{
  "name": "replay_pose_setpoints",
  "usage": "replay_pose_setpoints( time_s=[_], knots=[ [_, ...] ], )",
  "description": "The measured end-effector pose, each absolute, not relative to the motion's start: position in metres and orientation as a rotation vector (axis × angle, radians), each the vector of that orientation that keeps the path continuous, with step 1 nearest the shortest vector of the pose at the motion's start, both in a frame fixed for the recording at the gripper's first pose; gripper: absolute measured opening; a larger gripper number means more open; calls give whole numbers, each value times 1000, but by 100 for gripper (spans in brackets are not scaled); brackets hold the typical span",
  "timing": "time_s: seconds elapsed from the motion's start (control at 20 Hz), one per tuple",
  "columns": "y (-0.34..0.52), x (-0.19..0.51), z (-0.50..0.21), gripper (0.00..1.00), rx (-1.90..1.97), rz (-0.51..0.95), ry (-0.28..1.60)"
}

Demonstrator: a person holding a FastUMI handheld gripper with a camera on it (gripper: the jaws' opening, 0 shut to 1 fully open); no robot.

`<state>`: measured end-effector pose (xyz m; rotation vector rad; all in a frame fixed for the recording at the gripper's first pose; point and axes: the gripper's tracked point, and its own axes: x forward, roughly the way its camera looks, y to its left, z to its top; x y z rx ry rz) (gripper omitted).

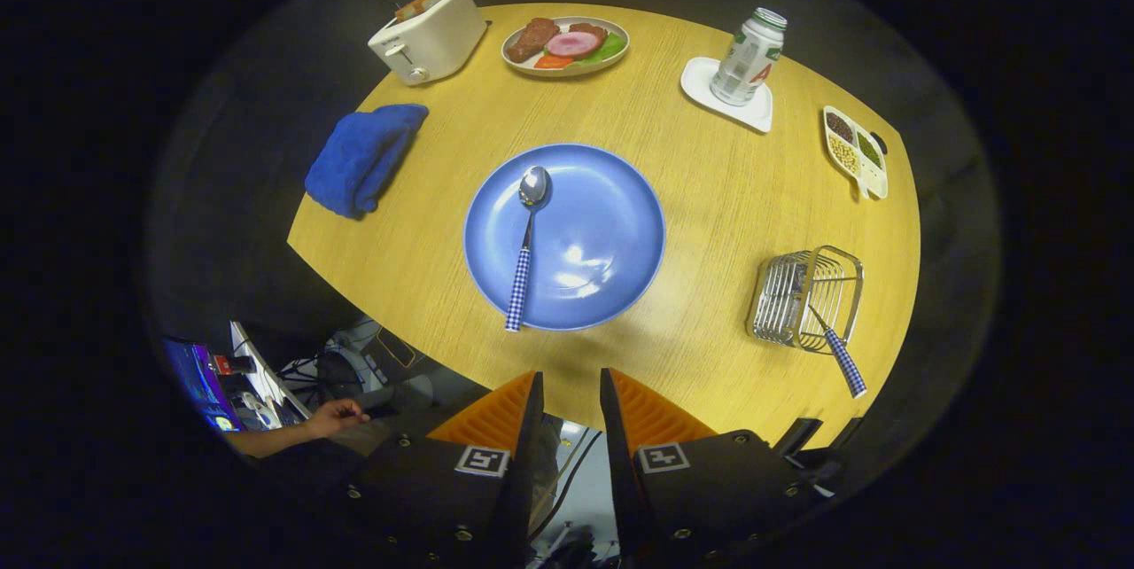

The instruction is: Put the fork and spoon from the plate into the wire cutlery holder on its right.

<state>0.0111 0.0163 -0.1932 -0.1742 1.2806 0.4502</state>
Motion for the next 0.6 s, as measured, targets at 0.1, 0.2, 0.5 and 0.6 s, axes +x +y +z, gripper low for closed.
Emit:
replay_pose_setpoints(
  time_s=[0.1, 0.2, 0.5, 0.6],
  knots=[
    [32, 12, -196, 38, -175, 470, 1284],
    [44, 16, -197, 38, -165, 476, 1280],
    [67, 20, -209, 38, -155, 459, 1298],
    [72, 23, -215, 38, -147, 453, 1304]
  ],
)
